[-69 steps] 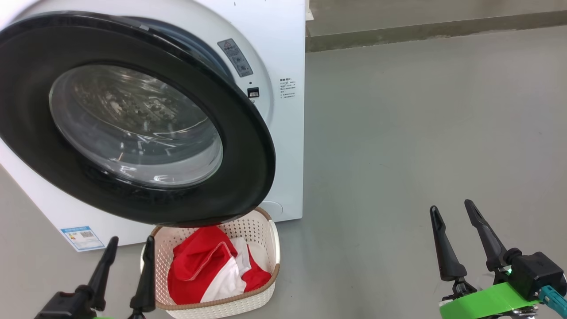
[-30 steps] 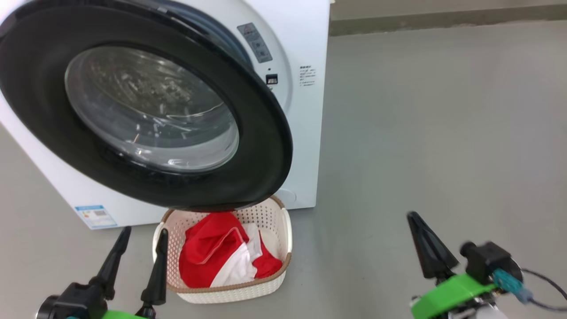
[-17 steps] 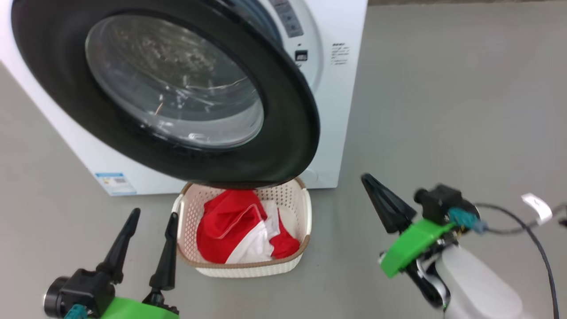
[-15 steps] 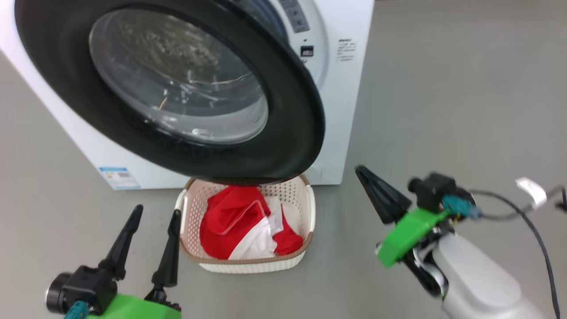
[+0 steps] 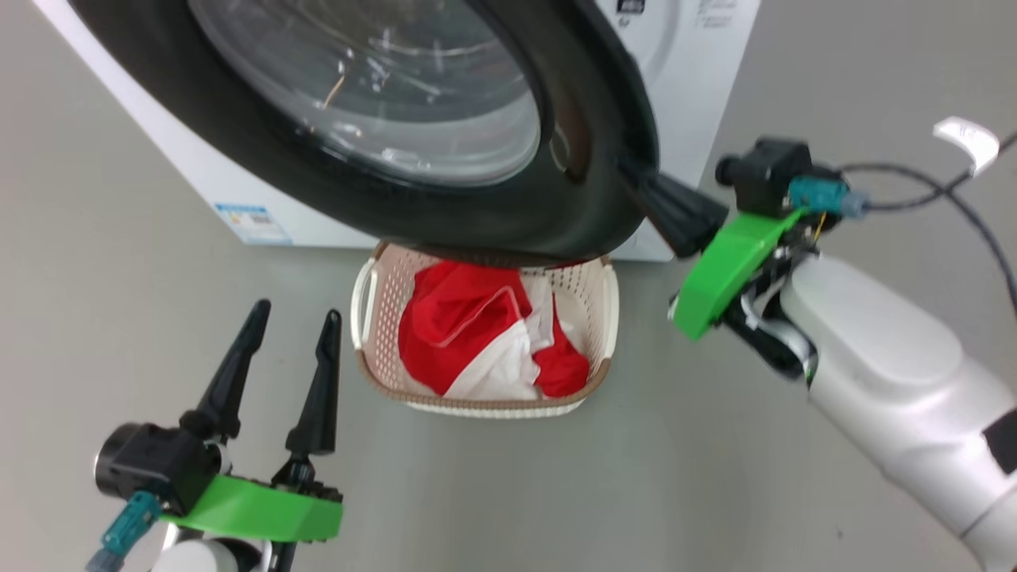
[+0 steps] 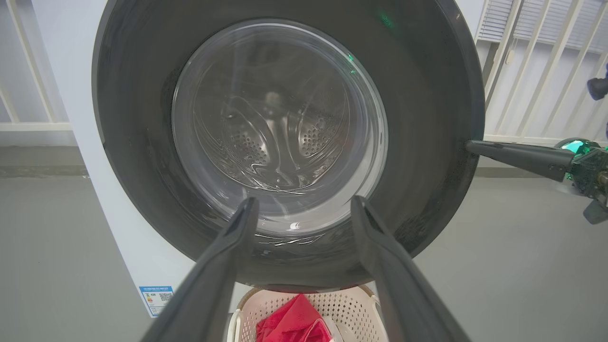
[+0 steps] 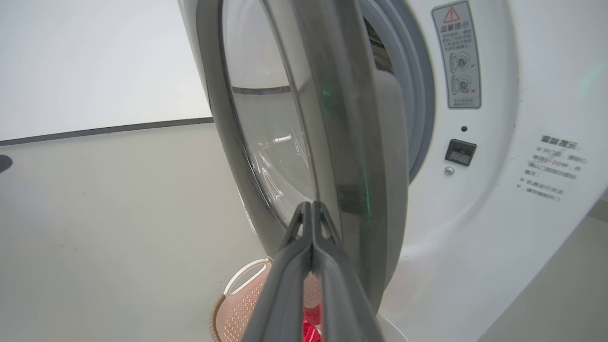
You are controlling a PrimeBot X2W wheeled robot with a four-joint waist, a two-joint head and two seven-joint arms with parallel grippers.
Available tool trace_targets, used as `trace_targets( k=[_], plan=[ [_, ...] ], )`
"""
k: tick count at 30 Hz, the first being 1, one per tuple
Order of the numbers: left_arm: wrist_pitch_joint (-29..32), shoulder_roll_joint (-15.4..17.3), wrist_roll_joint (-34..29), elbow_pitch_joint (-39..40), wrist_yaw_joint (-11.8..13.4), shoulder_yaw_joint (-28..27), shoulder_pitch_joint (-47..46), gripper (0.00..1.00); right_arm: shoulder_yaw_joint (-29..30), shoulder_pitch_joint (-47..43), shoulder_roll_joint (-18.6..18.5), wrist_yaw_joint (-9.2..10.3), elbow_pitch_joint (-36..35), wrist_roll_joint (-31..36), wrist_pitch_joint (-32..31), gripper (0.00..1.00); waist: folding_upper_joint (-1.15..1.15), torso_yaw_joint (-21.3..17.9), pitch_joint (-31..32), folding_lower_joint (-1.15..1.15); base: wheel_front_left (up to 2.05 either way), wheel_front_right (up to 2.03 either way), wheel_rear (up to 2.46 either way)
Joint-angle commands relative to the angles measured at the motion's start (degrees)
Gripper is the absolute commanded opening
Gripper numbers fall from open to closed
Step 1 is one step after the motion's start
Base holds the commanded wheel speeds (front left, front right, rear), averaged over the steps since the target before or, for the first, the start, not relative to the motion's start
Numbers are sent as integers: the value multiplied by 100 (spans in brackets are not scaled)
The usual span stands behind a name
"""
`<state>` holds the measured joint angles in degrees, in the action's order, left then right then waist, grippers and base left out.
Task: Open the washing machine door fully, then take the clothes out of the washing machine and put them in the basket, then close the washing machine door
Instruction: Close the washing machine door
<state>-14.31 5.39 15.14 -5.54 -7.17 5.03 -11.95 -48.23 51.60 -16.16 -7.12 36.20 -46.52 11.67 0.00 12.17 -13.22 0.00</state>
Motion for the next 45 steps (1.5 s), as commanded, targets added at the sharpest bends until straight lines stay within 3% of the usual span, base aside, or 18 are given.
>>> trace_targets(
  k=[1, 13, 29, 36, 45],
  plan=[
    [-69, 74, 14, 188, -32, -184, -206, 100, -67, 116, 20, -36, -51, -51, 68, 0, 0, 196, -328, 0, 0, 0, 0],
    [-69, 35, 56, 336, -32, 8, -587, 100, -499, 1294, -86, -36, 501, -286, 324, 0, 0, 248, -812, 0, 0, 0, 0],
    [-69, 7, 83, 379, -32, 230, -781, 100, -83, 2308, -70, -36, 1358, -17, 332, 0, 0, 522, -1274, 0, 0, 0, 0],
    [-69, -30, 84, 368, -32, 263, -836, 100, 935, 2666, -1, -36, 1648, 604, 332, 0, 0, 558, -1378, 0, 0, 0, 0],
    [-69, -16, 47, 296, -32, 248, -862, 100, 1669, 2380, 300, -36, 1755, 1322, 332, 0, 0, 498, -1294, 0, 0, 0, 0]
  ],
)
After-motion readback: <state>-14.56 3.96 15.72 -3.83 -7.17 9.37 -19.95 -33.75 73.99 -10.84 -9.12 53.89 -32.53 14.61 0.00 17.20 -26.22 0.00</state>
